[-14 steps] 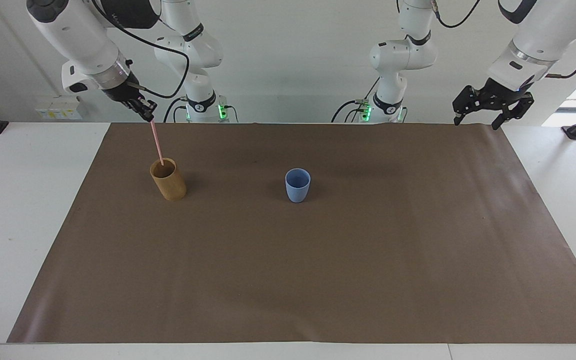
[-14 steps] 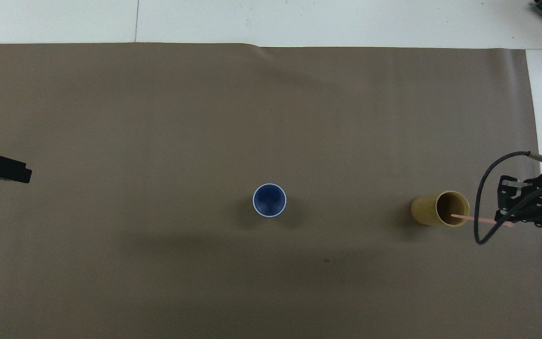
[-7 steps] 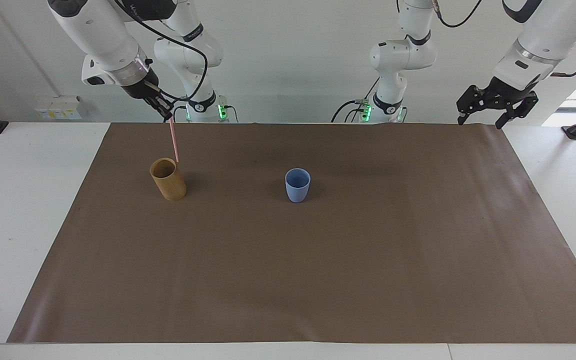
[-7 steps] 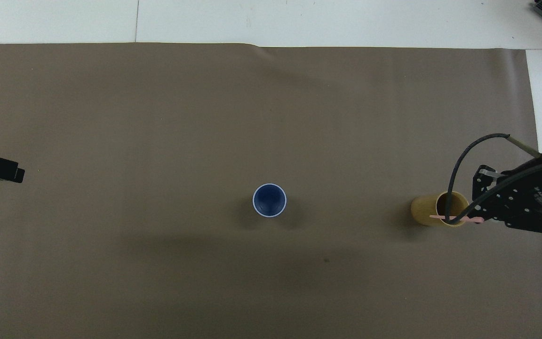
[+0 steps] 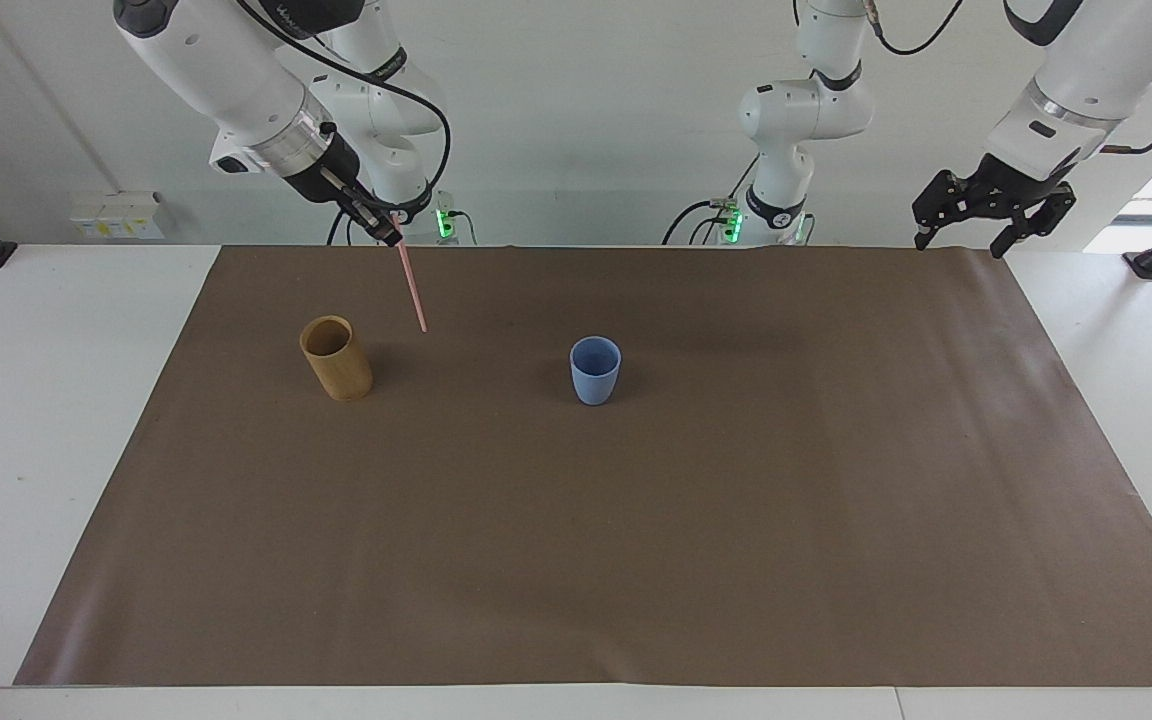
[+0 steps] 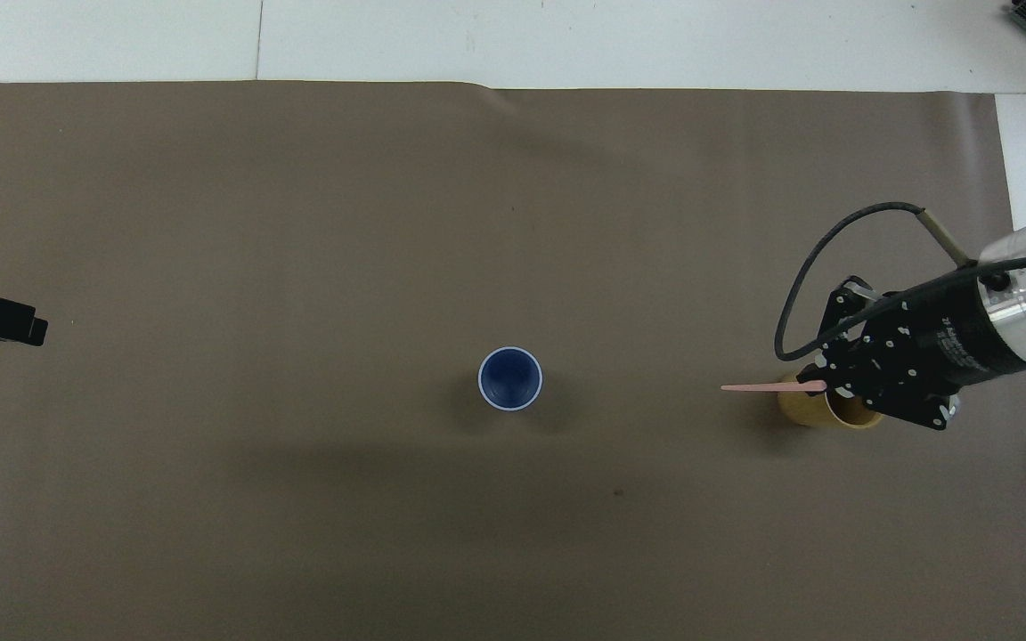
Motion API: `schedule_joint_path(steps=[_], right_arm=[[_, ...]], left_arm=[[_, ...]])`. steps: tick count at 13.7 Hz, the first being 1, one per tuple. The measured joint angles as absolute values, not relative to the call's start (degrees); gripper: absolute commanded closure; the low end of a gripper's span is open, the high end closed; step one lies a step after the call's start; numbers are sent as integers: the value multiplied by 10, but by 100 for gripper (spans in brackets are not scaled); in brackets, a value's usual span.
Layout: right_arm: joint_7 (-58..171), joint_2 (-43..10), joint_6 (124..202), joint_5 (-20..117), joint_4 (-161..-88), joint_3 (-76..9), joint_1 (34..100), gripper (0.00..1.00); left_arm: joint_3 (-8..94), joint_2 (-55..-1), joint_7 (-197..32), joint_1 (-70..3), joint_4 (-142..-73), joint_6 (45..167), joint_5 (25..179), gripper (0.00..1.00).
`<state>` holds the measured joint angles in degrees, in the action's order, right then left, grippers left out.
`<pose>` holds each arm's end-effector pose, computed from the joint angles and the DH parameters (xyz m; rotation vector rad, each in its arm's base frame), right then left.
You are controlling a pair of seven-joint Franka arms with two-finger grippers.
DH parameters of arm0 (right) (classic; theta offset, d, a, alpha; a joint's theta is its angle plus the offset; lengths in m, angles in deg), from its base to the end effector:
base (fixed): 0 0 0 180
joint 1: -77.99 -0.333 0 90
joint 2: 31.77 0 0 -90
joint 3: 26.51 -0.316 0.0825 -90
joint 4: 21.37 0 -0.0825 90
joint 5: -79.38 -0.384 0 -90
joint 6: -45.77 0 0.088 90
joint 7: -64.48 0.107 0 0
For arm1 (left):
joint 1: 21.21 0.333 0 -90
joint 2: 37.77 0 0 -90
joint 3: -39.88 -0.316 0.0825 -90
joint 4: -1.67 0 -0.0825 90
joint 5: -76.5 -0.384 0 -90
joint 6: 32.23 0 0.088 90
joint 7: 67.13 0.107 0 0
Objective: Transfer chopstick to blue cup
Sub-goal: 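Grasp the pink stick and lift it out of the tan cup, then carry the pink stick with the right gripper over the blue cup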
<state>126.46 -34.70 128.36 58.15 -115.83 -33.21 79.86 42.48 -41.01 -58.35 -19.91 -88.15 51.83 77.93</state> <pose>0.5174 0.0880 0.6132 -2.5450 1.3556 0.4817 0.5259 -0.0156 0.6476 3.1034 -0.2767 -0.0662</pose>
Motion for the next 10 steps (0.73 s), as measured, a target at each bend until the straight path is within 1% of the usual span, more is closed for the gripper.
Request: schedule_joint_path(steps=[4, 10], right_arm=[[1345, -336, 1317, 514, -1159, -335, 798, 100], [1455, -293, 1354, 445, -1150, -380, 798, 100]], left_arm=[[425, -410, -584, -199, -881, 518, 779, 0], [425, -410, -584, -199, -881, 518, 779, 0]])
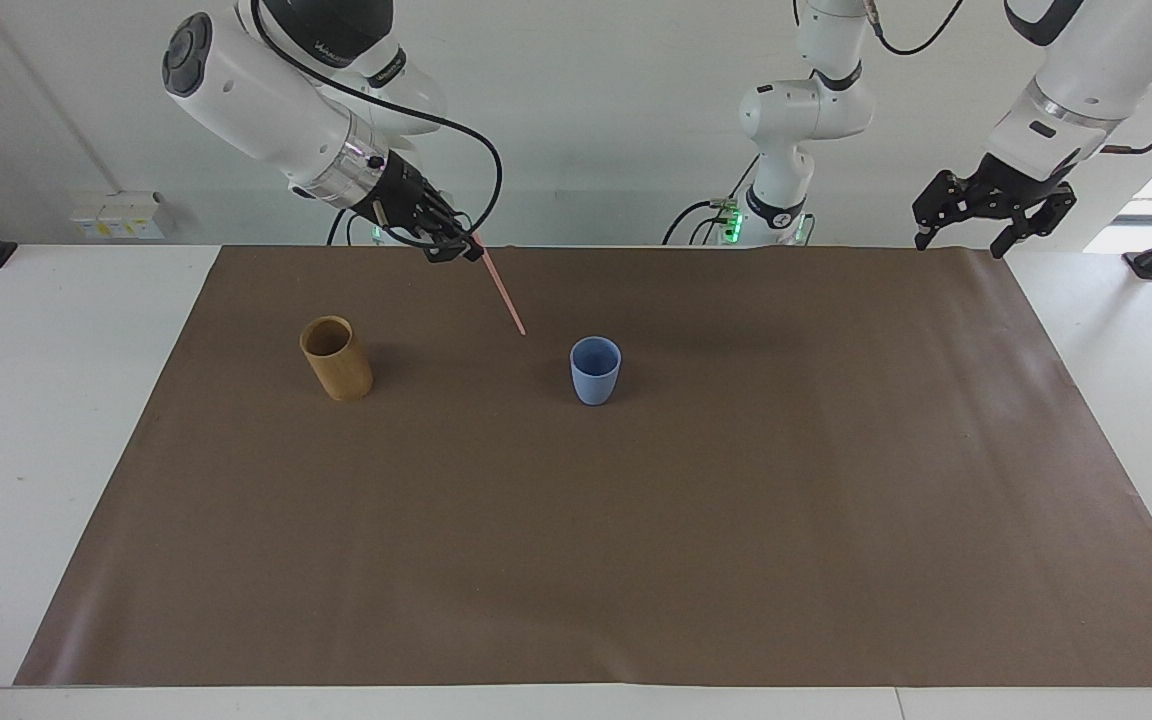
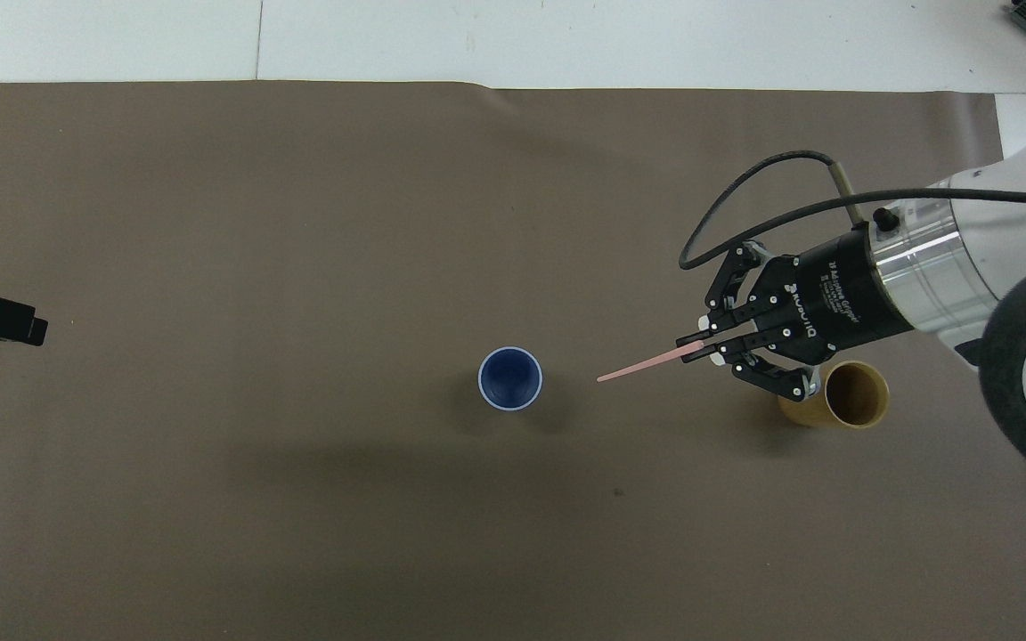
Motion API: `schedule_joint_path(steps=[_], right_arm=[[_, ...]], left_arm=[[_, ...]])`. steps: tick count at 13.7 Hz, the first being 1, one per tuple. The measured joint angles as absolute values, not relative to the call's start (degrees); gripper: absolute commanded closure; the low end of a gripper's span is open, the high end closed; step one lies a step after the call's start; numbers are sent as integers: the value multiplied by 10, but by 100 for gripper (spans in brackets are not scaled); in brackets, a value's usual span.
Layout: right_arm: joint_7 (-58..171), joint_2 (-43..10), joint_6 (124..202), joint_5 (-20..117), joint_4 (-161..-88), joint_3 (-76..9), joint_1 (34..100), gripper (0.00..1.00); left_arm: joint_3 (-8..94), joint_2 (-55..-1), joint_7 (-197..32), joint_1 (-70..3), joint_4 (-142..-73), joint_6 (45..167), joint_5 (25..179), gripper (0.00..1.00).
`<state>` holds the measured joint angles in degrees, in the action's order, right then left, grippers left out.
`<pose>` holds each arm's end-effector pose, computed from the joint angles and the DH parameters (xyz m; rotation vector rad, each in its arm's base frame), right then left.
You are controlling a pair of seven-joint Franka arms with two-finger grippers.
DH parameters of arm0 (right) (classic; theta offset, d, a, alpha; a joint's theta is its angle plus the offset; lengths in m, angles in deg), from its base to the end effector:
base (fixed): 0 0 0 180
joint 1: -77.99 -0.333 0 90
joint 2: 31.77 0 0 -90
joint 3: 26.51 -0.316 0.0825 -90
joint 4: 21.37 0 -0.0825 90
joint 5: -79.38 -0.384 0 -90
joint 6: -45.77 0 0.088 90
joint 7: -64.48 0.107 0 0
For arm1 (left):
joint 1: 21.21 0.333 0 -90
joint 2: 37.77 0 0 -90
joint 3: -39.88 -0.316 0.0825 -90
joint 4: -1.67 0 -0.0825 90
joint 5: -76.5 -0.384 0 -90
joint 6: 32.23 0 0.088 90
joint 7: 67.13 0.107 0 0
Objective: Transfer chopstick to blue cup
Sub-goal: 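Carry the pink stick with the right gripper over the blue cup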
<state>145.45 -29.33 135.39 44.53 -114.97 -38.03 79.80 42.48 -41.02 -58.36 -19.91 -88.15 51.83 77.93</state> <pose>0.5457 0.1534 0.5909 -2.1667 1.6035 0.7165 0.5259 -0.0156 0.6477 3.1035 -0.2764 -0.0659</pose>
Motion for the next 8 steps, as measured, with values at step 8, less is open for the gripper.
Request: schedule_joint_path(steps=[8], right_arm=[[1484, -274, 1388, 444, -1128, -424, 796, 100]], left_arm=[[425, -410, -584, -199, -881, 518, 779, 0]])
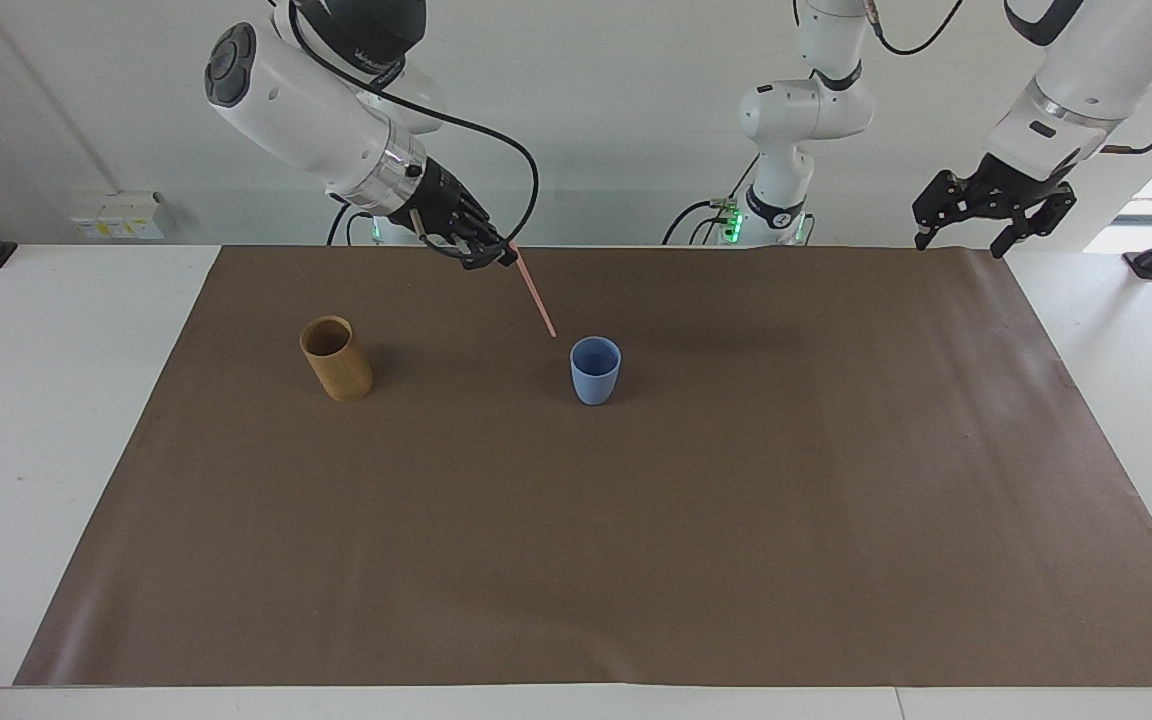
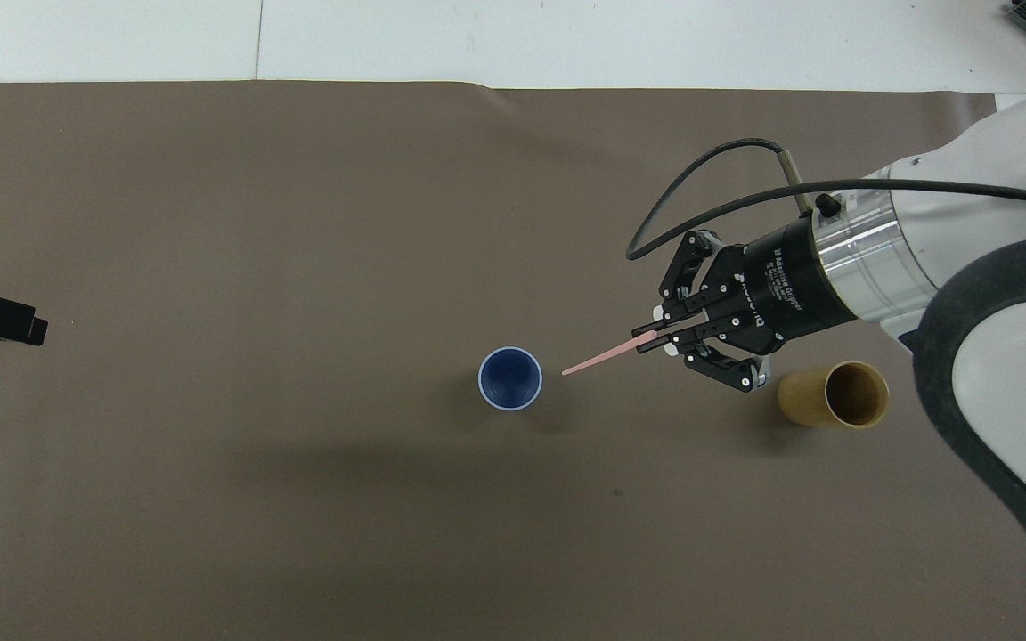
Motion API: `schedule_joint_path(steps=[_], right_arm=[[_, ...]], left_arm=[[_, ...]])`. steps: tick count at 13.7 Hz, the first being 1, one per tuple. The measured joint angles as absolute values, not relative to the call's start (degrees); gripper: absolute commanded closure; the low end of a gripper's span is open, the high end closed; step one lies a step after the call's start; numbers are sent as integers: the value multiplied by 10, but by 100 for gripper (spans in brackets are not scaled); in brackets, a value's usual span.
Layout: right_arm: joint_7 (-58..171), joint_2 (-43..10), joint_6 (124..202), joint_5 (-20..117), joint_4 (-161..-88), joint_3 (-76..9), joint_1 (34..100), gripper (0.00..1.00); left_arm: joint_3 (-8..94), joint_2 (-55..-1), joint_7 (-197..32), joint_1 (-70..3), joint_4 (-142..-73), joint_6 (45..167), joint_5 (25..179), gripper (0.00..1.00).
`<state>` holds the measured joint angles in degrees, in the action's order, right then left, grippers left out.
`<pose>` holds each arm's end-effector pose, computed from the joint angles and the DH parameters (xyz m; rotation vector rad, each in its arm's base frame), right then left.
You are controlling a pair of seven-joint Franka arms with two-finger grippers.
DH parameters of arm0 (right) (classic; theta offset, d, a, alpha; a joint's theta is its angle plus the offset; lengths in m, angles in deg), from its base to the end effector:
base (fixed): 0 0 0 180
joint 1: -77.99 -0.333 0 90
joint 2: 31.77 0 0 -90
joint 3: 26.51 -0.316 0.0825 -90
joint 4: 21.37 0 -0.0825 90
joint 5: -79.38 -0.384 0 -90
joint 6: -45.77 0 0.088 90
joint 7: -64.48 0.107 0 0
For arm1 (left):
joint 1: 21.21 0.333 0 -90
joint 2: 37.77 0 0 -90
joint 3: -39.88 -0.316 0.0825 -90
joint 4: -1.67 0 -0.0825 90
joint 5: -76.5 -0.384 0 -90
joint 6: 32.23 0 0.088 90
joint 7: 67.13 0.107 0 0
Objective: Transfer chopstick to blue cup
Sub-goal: 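Carry the pink stick with the right gripper over the blue cup, then lower the pink stick into the blue cup and open the right gripper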
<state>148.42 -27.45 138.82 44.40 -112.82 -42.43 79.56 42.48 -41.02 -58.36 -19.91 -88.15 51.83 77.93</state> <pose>0.5492 0.1949 0.5955 -2.1612 1.5800 0.6987 0.5259 -0.0156 0.6477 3.1035 -0.2764 -0.0659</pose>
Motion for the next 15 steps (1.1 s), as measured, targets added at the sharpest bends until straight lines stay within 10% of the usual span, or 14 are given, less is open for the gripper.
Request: schedule_joint_path(steps=[15], right_arm=[[1497, -243, 1489, 516, -1168, -439, 706, 100]], left_arm=[[425, -410, -584, -199, -881, 518, 779, 0]])
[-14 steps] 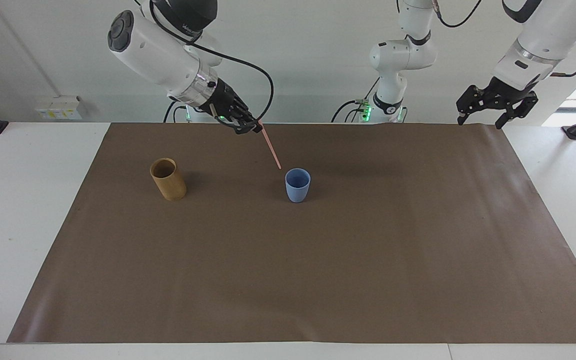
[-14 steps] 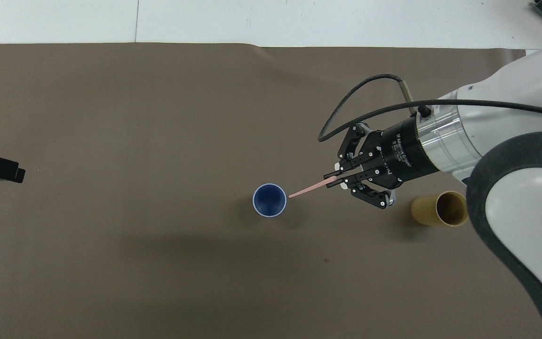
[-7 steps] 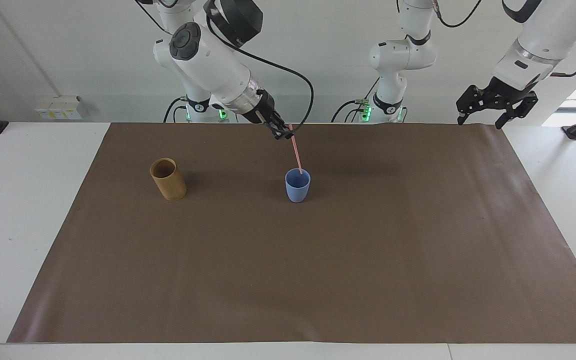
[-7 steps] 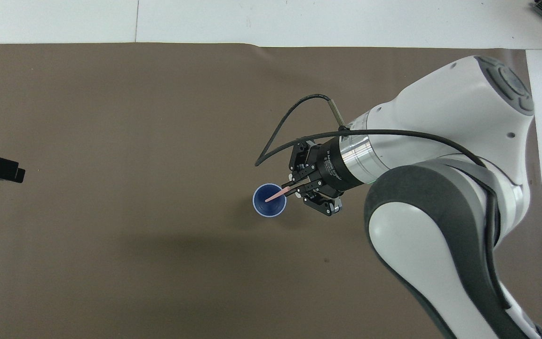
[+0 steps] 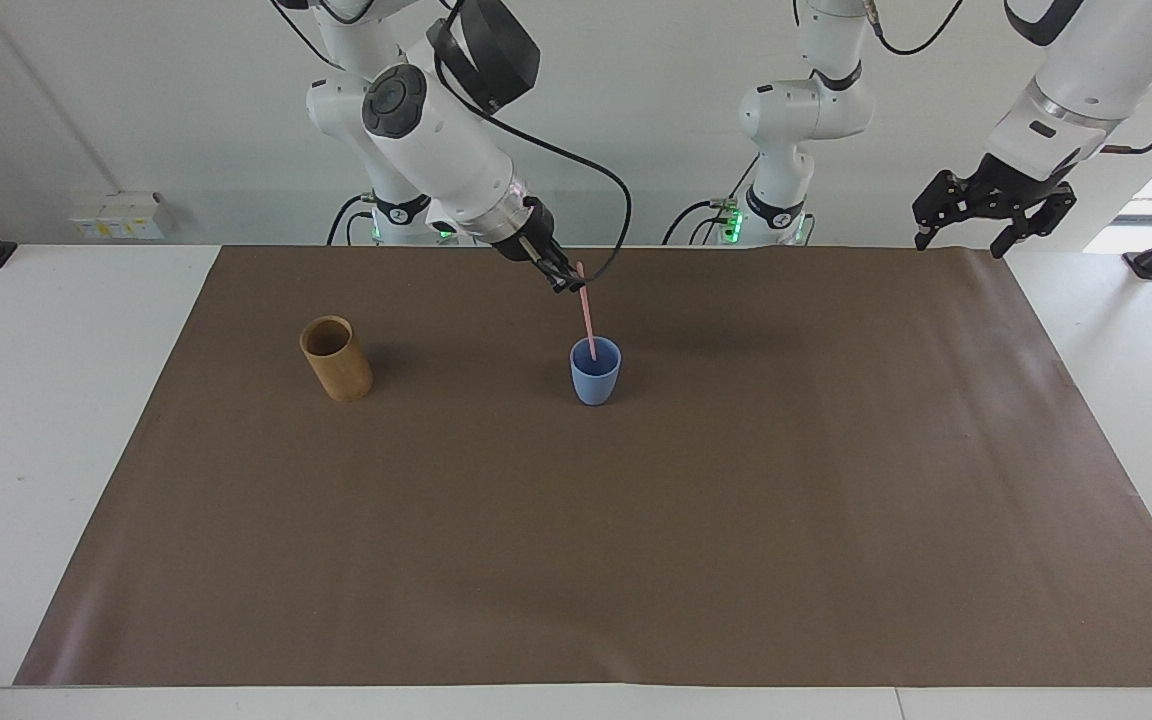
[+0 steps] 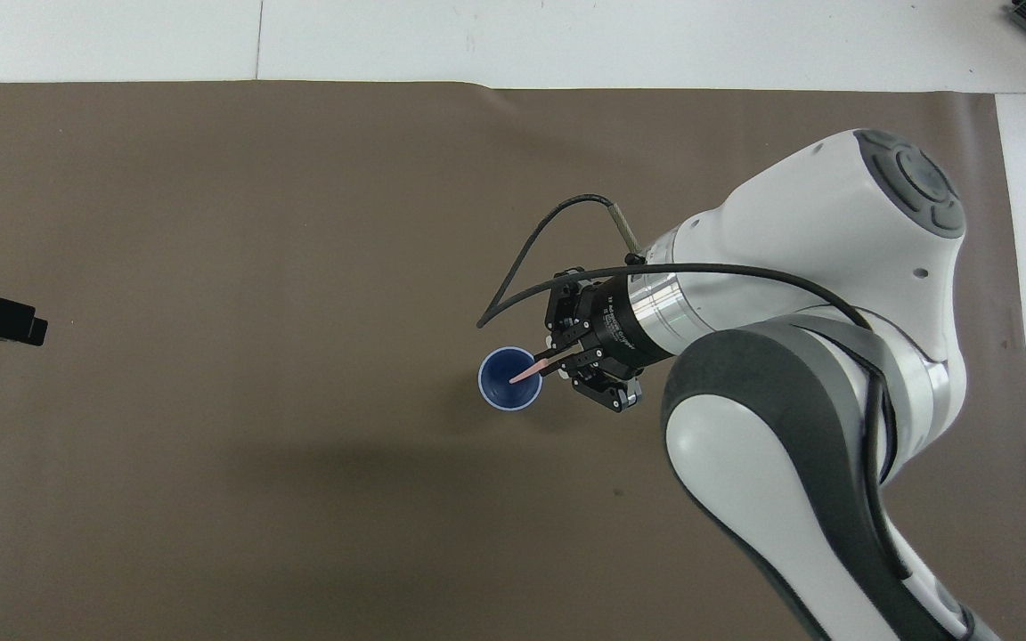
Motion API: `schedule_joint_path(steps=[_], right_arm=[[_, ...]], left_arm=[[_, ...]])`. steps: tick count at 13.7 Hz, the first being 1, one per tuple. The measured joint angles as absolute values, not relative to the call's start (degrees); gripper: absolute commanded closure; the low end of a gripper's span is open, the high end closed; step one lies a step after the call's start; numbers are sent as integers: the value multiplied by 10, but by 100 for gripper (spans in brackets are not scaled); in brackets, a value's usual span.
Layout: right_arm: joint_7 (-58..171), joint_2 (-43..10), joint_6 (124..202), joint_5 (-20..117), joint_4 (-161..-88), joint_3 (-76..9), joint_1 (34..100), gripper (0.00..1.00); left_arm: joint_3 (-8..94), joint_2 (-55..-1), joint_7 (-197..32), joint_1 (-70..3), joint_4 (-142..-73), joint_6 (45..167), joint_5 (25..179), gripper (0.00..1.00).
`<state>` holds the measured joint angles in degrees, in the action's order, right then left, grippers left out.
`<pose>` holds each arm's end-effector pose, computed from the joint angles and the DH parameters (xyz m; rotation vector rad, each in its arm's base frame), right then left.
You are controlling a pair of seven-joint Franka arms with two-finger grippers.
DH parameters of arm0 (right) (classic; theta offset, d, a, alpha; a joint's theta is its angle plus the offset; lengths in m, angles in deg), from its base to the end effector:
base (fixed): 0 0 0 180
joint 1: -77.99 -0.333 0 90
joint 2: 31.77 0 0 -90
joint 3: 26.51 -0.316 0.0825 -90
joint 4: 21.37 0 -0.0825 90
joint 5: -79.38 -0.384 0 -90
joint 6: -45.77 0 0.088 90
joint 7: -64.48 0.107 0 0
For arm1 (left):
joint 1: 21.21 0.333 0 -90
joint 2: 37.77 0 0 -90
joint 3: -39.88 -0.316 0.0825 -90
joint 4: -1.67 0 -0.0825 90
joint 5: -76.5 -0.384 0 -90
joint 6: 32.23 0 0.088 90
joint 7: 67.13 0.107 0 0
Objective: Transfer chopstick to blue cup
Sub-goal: 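Lower the pink stick into the blue cup and open the right gripper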
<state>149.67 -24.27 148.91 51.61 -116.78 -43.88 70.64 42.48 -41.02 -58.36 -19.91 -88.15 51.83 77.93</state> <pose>0.5373 0.2802 0.5379 -2.3205 1.5344 0.5884 0.5259 -0.0156 0.6477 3.1035 -0.2764 -0.0659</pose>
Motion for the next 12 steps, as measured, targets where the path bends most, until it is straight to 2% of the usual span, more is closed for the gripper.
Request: schedule_joint_path(steps=[8, 9, 11, 12], right_arm=[[1488, -247, 1507, 521, -1194, -440, 691, 100], [1487, -246, 1515, 522, -1201, -440, 689, 94], [1487, -245, 1530, 524, -1214, -440, 687, 57], [1486, -245, 1532, 525, -1218, -440, 686, 56]], left_arm=[[425, -410, -584, -199, -881, 518, 779, 0], [425, -410, -584, -199, -881, 518, 779, 0], [425, -410, -584, -199, -881, 518, 779, 0], [425, -410, -584, -199, -881, 518, 779, 0]])
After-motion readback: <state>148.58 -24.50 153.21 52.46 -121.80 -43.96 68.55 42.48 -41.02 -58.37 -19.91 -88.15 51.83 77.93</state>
